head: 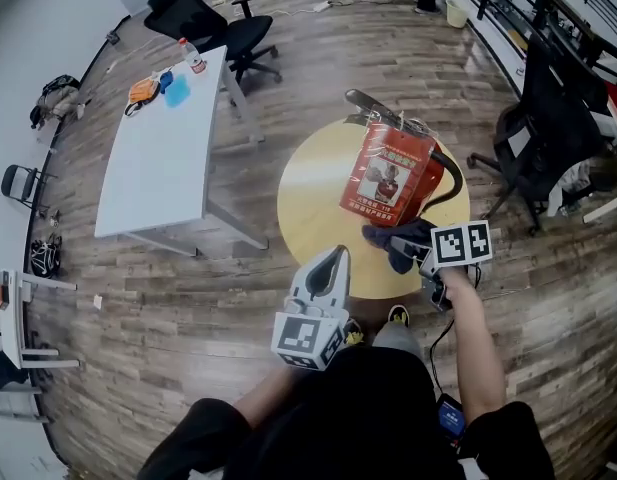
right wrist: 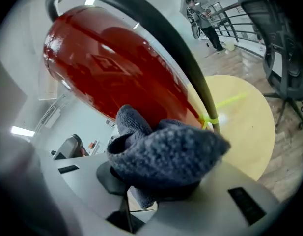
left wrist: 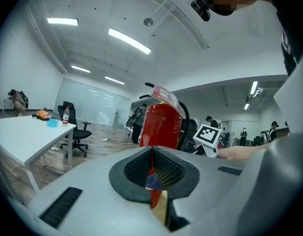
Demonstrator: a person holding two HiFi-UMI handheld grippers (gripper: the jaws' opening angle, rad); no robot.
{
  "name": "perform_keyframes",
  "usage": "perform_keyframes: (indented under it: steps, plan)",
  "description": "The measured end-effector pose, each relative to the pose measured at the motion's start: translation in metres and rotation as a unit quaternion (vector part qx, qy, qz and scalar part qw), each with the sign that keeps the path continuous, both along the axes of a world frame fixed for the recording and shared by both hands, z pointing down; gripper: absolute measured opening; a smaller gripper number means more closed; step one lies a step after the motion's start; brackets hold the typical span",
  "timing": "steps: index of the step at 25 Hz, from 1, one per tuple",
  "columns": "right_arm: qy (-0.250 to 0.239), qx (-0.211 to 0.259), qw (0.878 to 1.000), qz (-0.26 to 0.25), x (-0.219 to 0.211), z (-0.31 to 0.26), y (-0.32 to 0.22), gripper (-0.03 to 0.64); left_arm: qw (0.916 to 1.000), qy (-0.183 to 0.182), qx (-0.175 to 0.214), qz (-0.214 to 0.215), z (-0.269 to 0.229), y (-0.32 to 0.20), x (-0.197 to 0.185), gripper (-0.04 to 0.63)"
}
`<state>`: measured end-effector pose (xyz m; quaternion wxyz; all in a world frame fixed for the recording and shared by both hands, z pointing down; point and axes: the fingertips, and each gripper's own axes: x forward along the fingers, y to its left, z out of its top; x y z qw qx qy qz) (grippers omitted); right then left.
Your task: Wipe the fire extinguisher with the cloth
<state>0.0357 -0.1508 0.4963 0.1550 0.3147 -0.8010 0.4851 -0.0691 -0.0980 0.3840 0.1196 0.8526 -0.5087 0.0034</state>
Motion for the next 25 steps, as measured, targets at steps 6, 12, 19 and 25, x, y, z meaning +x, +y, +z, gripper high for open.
perform_keyframes:
  steps: [6,12,19,25]
  plan:
    - [-0.117,0.071,0.989,-0.056,-0.026,-0.117,0.007,0.106,1.0000,0.000,0.000,0.002,0.001,0.002,0.001,0.023]
    - [-0.008,0.111,0.992,-0.062,-0.023,-0.091,0.007,0.106,0.9998,0.005,0.012,0.016,-0.002,0.005,0.007,0.023]
    - [0.059,0.157,0.964,-0.205,-0.037,-0.077,0.055,0.106,0.9929,-0.048,0.055,0.094,-0.008,0.009,0.037,0.106]
    - [0.061,0.209,0.936,-0.278,-0.024,-0.098,0.070,0.106,0.9840,-0.067,0.050,0.157,-0.003,0.007,0.051,0.265]
